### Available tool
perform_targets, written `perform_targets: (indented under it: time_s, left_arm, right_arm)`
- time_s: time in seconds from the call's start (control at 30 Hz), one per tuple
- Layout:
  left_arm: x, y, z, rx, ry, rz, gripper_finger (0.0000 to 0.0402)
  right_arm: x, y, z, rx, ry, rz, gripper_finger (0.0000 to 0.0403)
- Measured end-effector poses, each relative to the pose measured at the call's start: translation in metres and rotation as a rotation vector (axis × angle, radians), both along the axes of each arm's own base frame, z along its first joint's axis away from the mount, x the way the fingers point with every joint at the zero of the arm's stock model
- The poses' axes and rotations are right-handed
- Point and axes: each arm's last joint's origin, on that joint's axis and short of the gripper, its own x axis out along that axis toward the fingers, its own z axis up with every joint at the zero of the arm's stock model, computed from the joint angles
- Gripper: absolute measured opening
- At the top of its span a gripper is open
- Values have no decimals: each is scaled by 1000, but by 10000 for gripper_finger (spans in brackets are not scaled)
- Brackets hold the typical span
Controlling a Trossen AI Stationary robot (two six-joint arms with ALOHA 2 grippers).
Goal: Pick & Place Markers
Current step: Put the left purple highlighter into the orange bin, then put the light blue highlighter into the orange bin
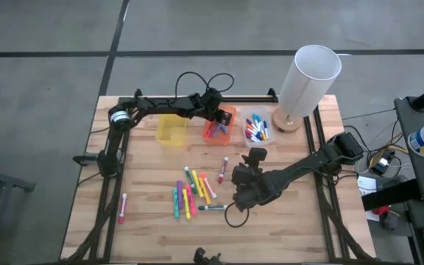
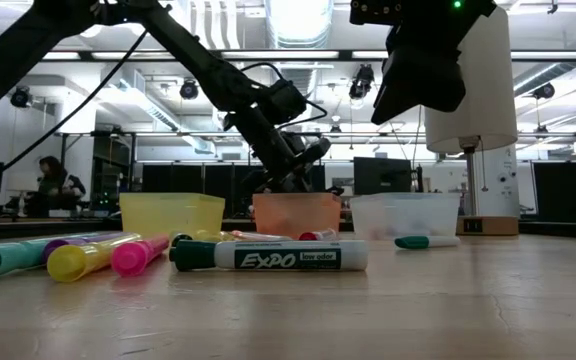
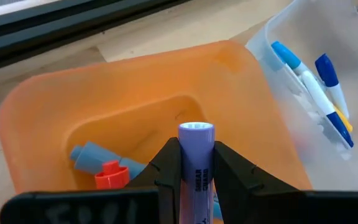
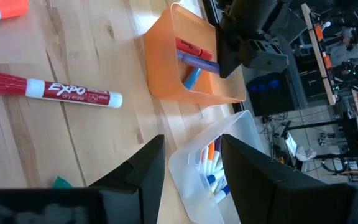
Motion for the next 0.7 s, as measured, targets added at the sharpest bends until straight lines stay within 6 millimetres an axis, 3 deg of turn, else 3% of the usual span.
perform_targets:
  time_s: [0.23, 0.53, 0.7]
  left_arm:
    - [0, 0, 0, 26, 18, -9, 70]
    - [0, 0, 0, 35, 22, -16, 147]
    - [0, 0, 0, 34, 22, -16, 161]
  right_arm:
    - [0, 0, 0, 0, 0, 0, 150]
    - [0, 0, 0, 0, -1, 0, 150]
    - [0, 0, 0, 0, -1, 0, 150]
